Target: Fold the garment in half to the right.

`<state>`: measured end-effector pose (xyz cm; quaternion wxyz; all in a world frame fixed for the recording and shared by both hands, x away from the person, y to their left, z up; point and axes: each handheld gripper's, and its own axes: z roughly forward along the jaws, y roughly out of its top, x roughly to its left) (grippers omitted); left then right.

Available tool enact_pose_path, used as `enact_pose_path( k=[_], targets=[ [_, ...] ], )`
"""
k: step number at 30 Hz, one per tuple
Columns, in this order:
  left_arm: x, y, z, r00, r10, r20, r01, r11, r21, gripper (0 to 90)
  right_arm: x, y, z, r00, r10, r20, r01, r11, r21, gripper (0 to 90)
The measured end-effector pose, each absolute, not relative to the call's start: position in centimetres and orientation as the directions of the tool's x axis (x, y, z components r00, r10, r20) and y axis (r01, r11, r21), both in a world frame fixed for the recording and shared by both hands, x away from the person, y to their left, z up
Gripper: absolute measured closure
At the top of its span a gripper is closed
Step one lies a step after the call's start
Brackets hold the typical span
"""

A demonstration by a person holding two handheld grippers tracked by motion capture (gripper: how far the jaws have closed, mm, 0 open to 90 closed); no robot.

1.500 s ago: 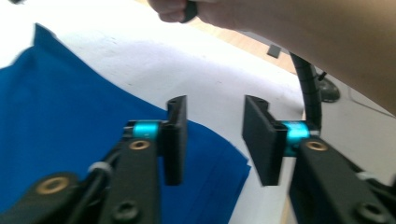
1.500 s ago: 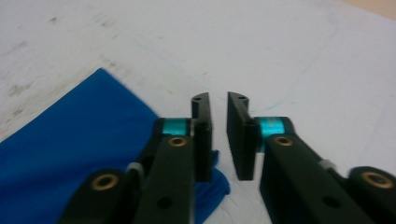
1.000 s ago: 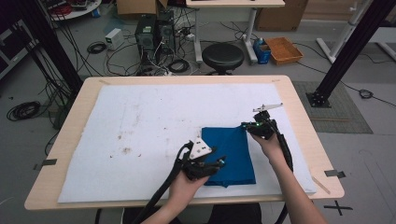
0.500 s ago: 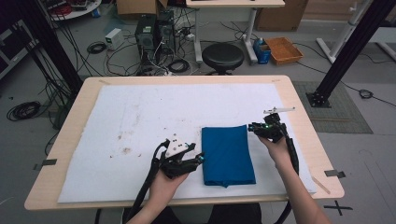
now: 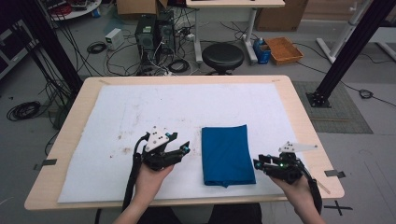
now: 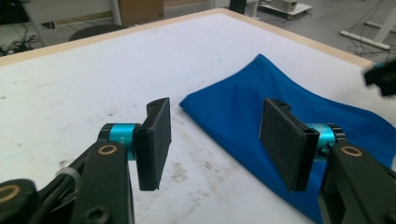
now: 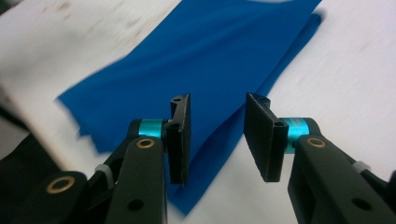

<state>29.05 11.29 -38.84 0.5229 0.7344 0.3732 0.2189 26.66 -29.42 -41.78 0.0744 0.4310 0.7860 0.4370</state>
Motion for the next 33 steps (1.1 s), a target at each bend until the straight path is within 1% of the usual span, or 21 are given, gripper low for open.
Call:
enact_pose_path(
  k=[3,6,7,8,9,11,12,14,21,22,23,26,28,30,33],
  targets=[
    [29.2,11.8,-38.7,0.618,0.783,-0.070,0.317,-0.166,0.934,43.6,25.5,-29.1,-42.4,-0.615,0.738,0.277,0.634,0.254,0.731,59.5],
    [29.3,12.1,-38.7,0.613,0.787,-0.074,0.321,-0.162,0.933,43.6,25.0,-29.0,-43.1,-0.599,0.741,0.303,0.656,0.237,0.717,59.7],
    [29.3,12.1,-38.8,0.609,0.789,-0.079,0.321,-0.154,0.935,43.6,25.0,-29.0,-43.4,-0.598,0.737,0.313,0.660,0.232,0.715,61.8],
    [29.3,12.1,-38.8,0.610,0.788,-0.075,0.321,-0.160,0.933,43.6,25.0,-28.9,-43.5,-0.596,0.735,0.322,0.668,0.232,0.707,66.2],
    [29.3,12.2,-38.8,0.611,0.788,-0.077,0.323,-0.159,0.933,43.6,25.0,-28.8,-43.6,-0.600,0.739,0.305,0.662,0.245,0.708,73.2],
    [29.3,12.2,-38.8,0.614,0.785,-0.078,0.322,-0.159,0.933,43.6,25.0,-28.6,-43.9,-0.613,0.733,0.294,0.660,0.271,0.701,83.6],
    [29.3,12.2,-38.8,0.613,0.786,-0.076,0.322,-0.162,0.933,43.6,24.8,-28.6,-43.9,-0.619,0.731,0.287,0.655,0.278,0.702,86.6],
    [29.3,12.2,-38.8,0.612,0.787,-0.078,0.324,-0.160,0.933,43.6,24.6,-28.7,-43.7,-0.624,0.733,0.271,0.645,0.286,0.709,89.3],
    [29.3,12.3,-38.7,0.614,0.785,-0.076,0.319,-0.160,0.934,43.6,23.9,-29.6,-43.7,-0.600,0.753,0.269,0.651,0.265,0.711,89.4],
    [29.2,12.3,-38.7,0.613,0.786,-0.077,0.322,-0.159,0.933,43.6,23.9,-29.7,-43.7,-0.601,0.749,0.279,0.650,0.255,0.716,80.1],
    [29.2,12.3,-38.7,0.612,0.787,-0.079,0.323,-0.158,0.933,43.6,23.9,-29.7,-43.6,-0.595,0.744,0.303,0.660,0.238,0.713,76.7],
    [29.2,12.3,-38.7,0.613,0.787,-0.077,0.321,-0.158,0.934,43.6,24.2,-29.5,-43.5,-0.593,0.739,0.320,0.657,0.215,0.723,71.1],
    [29.2,12.3,-38.7,0.613,0.786,-0.074,0.319,-0.161,0.934,43.6,24.4,-29.0,-43.6,-0.586,0.739,0.333,0.673,0.214,0.708,68.4],
    [29.2,12.3,-38.7,0.613,0.786,-0.076,0.317,-0.157,0.935,43.6,24.5,-28.5,-43.9,-0.595,0.734,0.328,0.671,0.229,0.705,69.6],
    [29.2,12.4,-38.7,0.614,0.786,-0.074,0.319,-0.162,0.934,43.6,24.5,-28.0,-44.1,-0.614,0.730,0.300,0.663,0.272,0.697,87.6]
  ],
)
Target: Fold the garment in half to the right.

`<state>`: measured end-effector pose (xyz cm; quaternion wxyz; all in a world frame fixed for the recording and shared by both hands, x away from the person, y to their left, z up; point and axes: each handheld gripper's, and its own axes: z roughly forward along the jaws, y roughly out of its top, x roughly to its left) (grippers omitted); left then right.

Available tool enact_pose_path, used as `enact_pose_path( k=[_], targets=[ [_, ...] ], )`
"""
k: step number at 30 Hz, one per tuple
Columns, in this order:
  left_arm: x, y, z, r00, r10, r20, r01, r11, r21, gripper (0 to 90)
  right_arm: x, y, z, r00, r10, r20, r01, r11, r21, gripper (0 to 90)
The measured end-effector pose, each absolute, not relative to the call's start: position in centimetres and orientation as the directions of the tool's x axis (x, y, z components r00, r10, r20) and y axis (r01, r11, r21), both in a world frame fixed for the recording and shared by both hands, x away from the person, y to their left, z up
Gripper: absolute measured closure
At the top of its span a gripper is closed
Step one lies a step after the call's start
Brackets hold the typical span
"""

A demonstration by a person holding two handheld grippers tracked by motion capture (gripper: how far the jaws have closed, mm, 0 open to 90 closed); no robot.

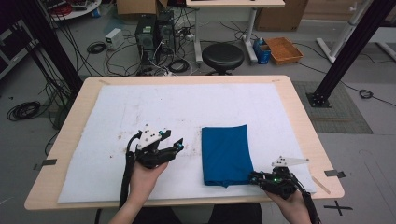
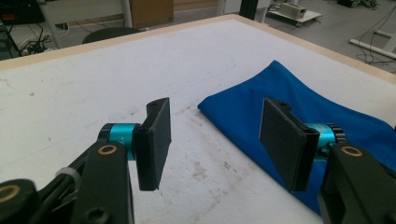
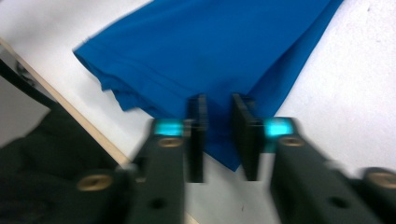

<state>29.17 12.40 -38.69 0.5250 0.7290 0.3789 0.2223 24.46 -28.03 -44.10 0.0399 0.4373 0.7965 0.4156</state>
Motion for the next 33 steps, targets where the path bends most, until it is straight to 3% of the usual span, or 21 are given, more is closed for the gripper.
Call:
enact_pose_path(
  k=[8,9,10,14,18,19,22,23,33],
  targets=[
    [29.2,12.3,-38.8,0.614,0.785,-0.077,0.324,-0.162,0.932,43.5,23.7,-29.1,-43.8,-0.606,0.749,0.267,0.652,0.277,0.706,90.0],
    [29.2,12.2,-38.8,0.614,0.785,-0.078,0.323,-0.161,0.932,43.5,23.8,-29.2,-43.8,-0.603,0.749,0.275,0.654,0.267,0.708,87.8],
    [29.2,12.2,-38.8,0.616,0.784,-0.076,0.321,-0.163,0.933,43.5,23.8,-29.3,-43.9,-0.598,0.749,0.286,0.654,0.250,0.714,79.0],
    [29.1,12.1,-38.8,0.617,0.784,-0.070,0.318,-0.167,0.933,43.6,24.4,-29.2,-43.8,-0.577,0.749,0.325,0.671,0.209,0.711,67.7],
    [29.1,12.2,-38.8,0.616,0.784,-0.072,0.319,-0.165,0.933,43.5,24.9,-28.6,-44.2,-0.568,0.748,0.342,0.691,0.208,0.692,65.1],
    [29.1,12.3,-38.7,0.617,0.784,-0.072,0.317,-0.164,0.934,43.6,25.0,-28.5,-44.3,-0.568,0.745,0.349,0.696,0.208,0.687,65.7],
    [29.1,12.2,-38.8,0.617,0.783,-0.076,0.320,-0.162,0.933,43.6,24.9,-28.1,-44.3,-0.586,0.742,0.325,0.685,0.241,0.687,85.7],
    [29.1,12.2,-38.8,0.619,0.782,-0.074,0.321,-0.166,0.932,43.5,24.8,-28.1,-44.3,-0.590,0.740,0.321,0.683,0.246,0.687,87.7],
    [29.1,12.1,-38.8,0.622,0.780,-0.075,0.318,-0.164,0.934,43.5,24.1,-29.3,-44.1,-0.571,0.760,0.308,0.683,0.233,0.692,87.8]
  ],
)
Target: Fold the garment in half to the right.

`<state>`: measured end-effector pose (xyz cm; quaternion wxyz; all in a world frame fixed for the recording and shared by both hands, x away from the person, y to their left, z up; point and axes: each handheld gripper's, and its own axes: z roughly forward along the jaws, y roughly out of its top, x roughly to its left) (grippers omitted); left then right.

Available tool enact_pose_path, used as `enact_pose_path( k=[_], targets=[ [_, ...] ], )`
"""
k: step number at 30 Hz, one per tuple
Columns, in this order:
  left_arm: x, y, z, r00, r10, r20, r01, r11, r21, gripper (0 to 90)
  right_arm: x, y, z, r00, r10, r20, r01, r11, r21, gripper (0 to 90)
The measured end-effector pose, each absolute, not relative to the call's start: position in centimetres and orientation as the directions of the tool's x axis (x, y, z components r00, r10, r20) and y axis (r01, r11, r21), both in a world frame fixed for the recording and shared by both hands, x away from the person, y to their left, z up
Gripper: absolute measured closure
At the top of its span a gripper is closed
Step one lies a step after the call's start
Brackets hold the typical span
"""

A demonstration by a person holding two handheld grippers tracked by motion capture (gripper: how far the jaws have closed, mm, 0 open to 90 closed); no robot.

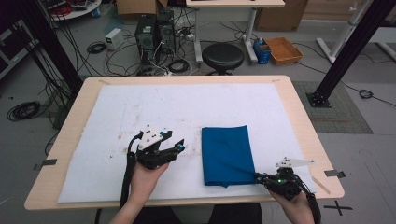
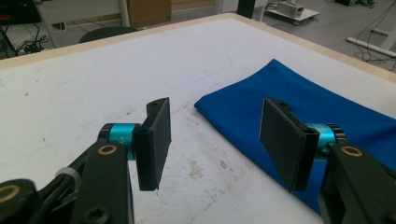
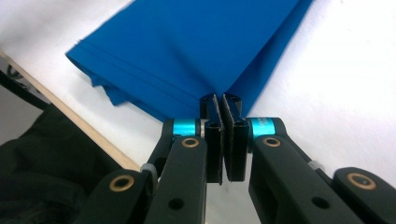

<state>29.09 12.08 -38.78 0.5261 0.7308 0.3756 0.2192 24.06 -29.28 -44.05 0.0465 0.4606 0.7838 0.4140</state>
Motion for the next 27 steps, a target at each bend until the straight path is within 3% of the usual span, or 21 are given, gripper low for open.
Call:
enact_pose_path(
  k=[7,15,23,27],
  targets=[
    [29.3,12.2,-38.5,0.637,0.769,-0.060,0.320,-0.193,0.928,41.8,24.3,-30.1,-43.1,-0.554,0.777,0.299,0.663,0.195,0.723,72.9],
    [30.1,13.9,-37.4,0.664,0.747,-0.033,0.290,-0.216,0.932,36.2,26.8,-30.4,-38.8,-0.578,0.785,0.224,0.514,0.137,0.847,43.5],
    [31.1,16.7,-35.9,0.692,0.720,0.055,0.222,-0.284,0.933,33.7,31.0,-29.6,-36.5,-0.620,0.760,0.194,0.426,0.119,0.897,29.7],
    [31.5,18.4,-35.6,0.684,0.725,0.076,0.210,-0.295,0.932,33.6,32.8,-28.8,-35.7,-0.669,0.730,0.137,0.359,0.156,0.920,29.6]
  ],
)
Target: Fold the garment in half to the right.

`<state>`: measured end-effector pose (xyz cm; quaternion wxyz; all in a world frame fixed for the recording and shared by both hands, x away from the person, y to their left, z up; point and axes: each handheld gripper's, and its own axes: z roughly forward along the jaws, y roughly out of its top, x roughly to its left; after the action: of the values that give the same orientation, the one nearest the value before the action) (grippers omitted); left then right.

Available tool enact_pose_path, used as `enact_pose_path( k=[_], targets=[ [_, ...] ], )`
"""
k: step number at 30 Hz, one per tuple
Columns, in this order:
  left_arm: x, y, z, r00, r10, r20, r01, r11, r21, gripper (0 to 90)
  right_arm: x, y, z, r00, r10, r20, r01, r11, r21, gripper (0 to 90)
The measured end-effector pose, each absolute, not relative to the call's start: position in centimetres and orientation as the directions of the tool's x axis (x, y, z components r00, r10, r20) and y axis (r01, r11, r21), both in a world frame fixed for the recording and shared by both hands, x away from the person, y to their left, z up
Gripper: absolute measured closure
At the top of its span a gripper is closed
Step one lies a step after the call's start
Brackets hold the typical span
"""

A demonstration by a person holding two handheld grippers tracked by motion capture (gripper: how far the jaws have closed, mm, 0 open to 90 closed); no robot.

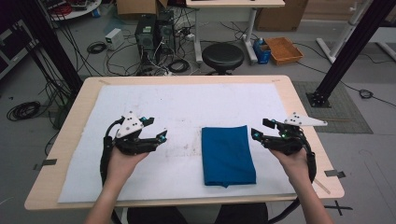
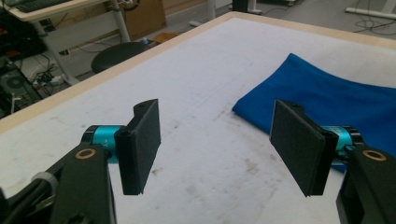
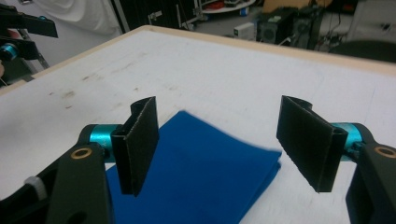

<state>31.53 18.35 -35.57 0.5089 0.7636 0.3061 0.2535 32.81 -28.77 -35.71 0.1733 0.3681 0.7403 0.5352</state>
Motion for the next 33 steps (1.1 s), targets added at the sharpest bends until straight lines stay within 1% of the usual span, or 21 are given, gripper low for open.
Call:
enact_pose_path(
  k=[5,10,15,22,33],
  targets=[
    [31.6,20.4,-35.4,0.670,0.739,0.068,0.203,-0.271,0.941,33.2,34.0,-28.2,-35.1,-0.686,0.719,0.106,0.326,0.174,0.929,29.0],
    [31.5,21.5,-35.4,0.668,0.742,0.058,0.205,-0.258,0.944,33.1,33.9,-28.3,-35.8,-0.694,0.712,0.110,0.334,0.183,0.924,28.9],
    [31.5,21.7,-35.4,0.670,0.740,0.054,0.207,-0.257,0.944,32.8,34.0,-28.8,-36.2,-0.685,0.718,0.123,0.359,0.186,0.915,27.7],
    [31.4,21.6,-35.6,0.678,0.733,0.051,0.204,-0.255,0.945,32.8,34.3,-29.6,-36.3,-0.668,0.733,0.131,0.366,0.171,0.915,26.8],
    [31.2,21.8,-35.6,0.682,0.730,0.050,0.201,-0.252,0.947,32.8,34.6,-29.7,-36.5,-0.654,0.745,0.127,0.374,0.173,0.911,26.4]
  ],
)
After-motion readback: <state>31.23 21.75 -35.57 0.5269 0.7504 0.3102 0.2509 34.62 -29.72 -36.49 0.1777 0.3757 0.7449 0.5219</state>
